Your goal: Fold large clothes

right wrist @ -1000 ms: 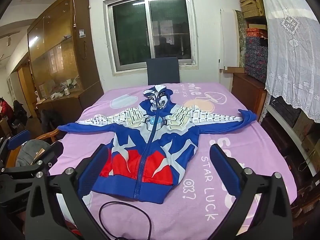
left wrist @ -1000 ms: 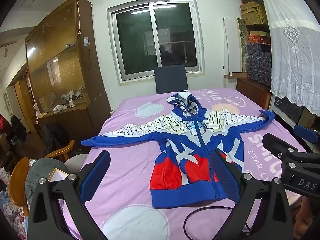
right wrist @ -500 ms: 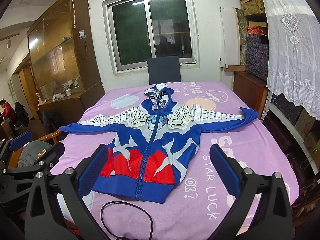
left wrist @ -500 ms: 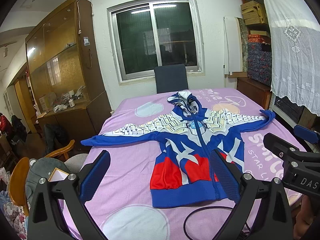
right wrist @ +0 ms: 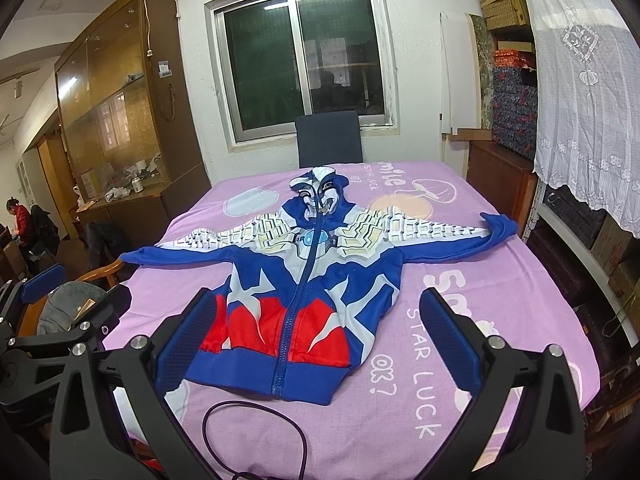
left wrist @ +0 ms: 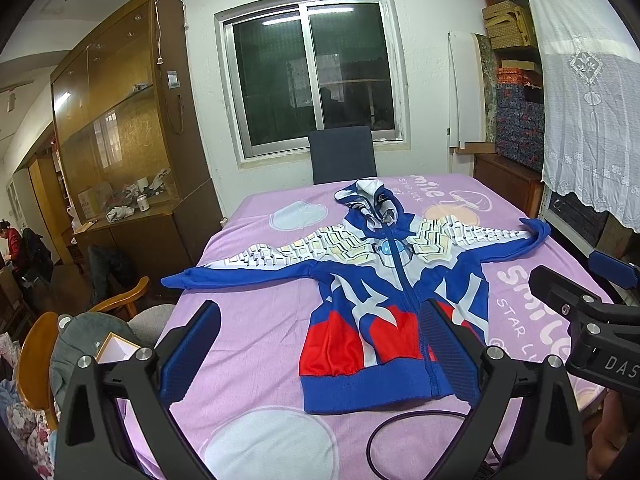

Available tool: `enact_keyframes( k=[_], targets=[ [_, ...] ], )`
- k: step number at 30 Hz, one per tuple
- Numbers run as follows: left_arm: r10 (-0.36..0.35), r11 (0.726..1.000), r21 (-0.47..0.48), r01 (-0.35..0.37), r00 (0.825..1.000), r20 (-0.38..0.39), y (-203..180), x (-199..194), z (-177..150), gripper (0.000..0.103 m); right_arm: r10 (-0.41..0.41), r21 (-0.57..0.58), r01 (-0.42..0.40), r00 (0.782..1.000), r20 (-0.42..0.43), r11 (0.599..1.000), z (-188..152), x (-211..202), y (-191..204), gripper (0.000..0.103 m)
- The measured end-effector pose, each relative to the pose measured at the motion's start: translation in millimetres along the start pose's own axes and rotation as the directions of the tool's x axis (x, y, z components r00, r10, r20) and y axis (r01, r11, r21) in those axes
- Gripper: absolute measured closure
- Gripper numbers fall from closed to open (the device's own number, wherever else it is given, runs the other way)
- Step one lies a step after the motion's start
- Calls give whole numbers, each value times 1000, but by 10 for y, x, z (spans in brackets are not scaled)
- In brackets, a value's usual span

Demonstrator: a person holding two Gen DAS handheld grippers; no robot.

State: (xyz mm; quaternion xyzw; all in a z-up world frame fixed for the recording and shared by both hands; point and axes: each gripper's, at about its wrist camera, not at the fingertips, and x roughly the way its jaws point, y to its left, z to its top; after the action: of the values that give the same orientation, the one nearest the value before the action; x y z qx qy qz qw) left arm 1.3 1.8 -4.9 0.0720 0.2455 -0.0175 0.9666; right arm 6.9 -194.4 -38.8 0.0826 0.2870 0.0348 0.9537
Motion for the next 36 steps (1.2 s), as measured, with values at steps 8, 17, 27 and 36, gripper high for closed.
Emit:
enact_keyframes(
  k=[8,17,27,36],
  targets=[
    [-2,1000,0,2,1000,1,8,27,-60,3,1,1,-1,1000,-2,1000,-8,3,-10,4],
    [-6,1000,-8,6,1000,-1,8,51,-74,3,1,3,-1,1000,-5,1000,-19,14,-17,4],
    [-21,999,-44,20,999,-37,17,182,-217,3,4,25,-3,1000,-31,1000,-61,107,-70,4],
    [-173,970,-196,146,977,-127,51,491,-207,3,-7,77,15,995,-102,997,-139,417,-360,4]
  ],
)
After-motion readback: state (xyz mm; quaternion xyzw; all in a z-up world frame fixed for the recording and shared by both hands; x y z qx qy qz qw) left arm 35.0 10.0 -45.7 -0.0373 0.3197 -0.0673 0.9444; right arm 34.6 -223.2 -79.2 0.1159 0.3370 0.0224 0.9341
